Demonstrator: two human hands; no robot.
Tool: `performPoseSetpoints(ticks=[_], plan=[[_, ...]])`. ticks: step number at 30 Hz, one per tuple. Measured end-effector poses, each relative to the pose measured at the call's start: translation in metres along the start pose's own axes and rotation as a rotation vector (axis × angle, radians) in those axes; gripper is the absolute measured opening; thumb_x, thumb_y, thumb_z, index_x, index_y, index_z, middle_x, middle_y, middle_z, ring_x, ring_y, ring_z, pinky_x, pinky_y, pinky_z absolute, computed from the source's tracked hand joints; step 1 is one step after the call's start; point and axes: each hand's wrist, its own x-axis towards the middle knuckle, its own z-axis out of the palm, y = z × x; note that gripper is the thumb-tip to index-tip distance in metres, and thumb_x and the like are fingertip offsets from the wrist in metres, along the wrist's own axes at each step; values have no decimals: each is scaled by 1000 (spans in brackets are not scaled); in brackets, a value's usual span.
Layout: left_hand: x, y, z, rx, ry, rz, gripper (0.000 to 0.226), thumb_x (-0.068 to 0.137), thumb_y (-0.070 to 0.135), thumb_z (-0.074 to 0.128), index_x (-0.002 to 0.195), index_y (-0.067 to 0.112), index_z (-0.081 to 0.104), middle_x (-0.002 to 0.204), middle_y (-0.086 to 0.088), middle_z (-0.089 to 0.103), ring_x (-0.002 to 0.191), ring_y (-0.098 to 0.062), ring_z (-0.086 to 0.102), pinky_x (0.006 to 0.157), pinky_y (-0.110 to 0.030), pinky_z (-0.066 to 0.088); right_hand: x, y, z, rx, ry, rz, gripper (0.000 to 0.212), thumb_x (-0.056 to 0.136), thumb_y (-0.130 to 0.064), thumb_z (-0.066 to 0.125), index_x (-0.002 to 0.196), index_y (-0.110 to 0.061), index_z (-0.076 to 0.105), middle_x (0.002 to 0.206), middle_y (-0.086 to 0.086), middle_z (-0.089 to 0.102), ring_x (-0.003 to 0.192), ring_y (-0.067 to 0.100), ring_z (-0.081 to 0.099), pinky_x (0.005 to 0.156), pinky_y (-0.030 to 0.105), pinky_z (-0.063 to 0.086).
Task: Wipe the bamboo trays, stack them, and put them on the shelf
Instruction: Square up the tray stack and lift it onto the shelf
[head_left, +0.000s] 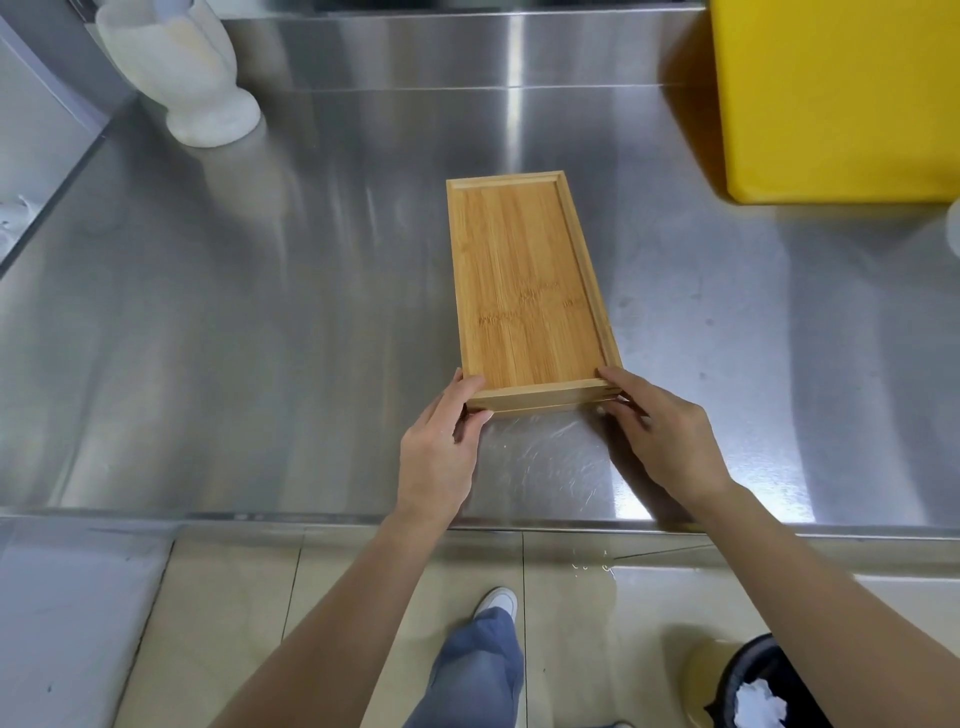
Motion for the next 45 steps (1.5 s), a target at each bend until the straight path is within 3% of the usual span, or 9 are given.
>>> performPoseSetpoints(ticks=[3, 6, 10, 14, 19, 26, 33, 41, 45], plan=[[-3, 8, -10, -268, -166, -183, 73, 77, 29, 74, 138, 28, 35, 138, 6, 50, 125, -7, 49, 104, -19, 37, -1, -15, -12, 294, -126, 207, 62, 82, -17, 67, 136, -28, 38, 114, -10, 64, 95, 6, 63, 83, 3, 42], [12, 22, -17, -475, -133, -507, 68, 79, 57, 60, 135, 26, 38, 145, 4, 43, 135, -11, 39, 111, -32, 30, 11, -23, -17, 663, -49, 583, 58, 84, -38, 60, 136, -27, 37, 121, -13, 53, 111, 4, 52, 99, 19, 37], [64, 30, -22, -538, -305, -924, 85, 81, 75, 30, 146, 21, 26, 155, 0, 27, 143, -19, 24, 118, -43, 14, 44, -29, -24, 836, -118, 823, 36, 90, -46, 46, 75, -16, 61, 71, -12, 65, 76, 11, 57, 84, 28, 43], [80, 30, -14, -588, -420, -952, 88, 76, 79, 28, 144, 22, 35, 151, -1, 37, 139, -20, 32, 118, -45, 18, 54, -34, -22, 860, -299, 872, 49, 88, -50, 48, 110, -9, 64, 98, 0, 68, 95, 15, 62, 100, 32, 43], [82, 21, -5, -572, -364, -979, 93, 62, 78, 41, 141, 30, 36, 149, 4, 40, 137, -20, 36, 114, -49, 23, 56, -37, -21, 912, -250, 950, 50, 83, -50, 55, 117, -14, 61, 119, 3, 65, 110, 18, 59, 105, 36, 41], [92, 29, -26, -515, -319, -951, 58, 82, 51, 59, 124, 10, 57, 131, -8, 59, 121, -28, 54, 98, -57, 45, 59, -42, -33, 848, -239, 951, 40, 84, -43, 56, 107, -11, 65, 112, 8, 69, 102, 25, 64, 106, 40, 40], [84, 37, -42, -679, -341, -1044, 25, 75, 14, 75, 95, 1, 68, 101, -15, 73, 97, -28, 68, 88, -53, 53, 50, -40, -39, 836, -222, 909, 30, 90, -25, 54, 97, 0, 67, 93, 9, 68, 91, 23, 63, 91, 32, 50], [80, 30, -35, -795, -405, -1099, 19, 78, 15, 72, 92, 3, 66, 87, -13, 71, 84, -26, 67, 72, -45, 56, 43, -30, -40, 905, -204, 868, 27, 87, -22, 58, 100, -2, 70, 95, 8, 71, 89, 20, 65, 80, 27, 50], [81, 29, -34, -828, -424, -1121, 29, 74, 16, 73, 98, 3, 65, 97, -15, 70, 91, -28, 66, 69, -46, 54, 42, -27, -44, 1010, -221, 866, 22, 85, -21, 62, 96, -5, 72, 84, 10, 67, 82, 26, 60, 89, 41, 50]])
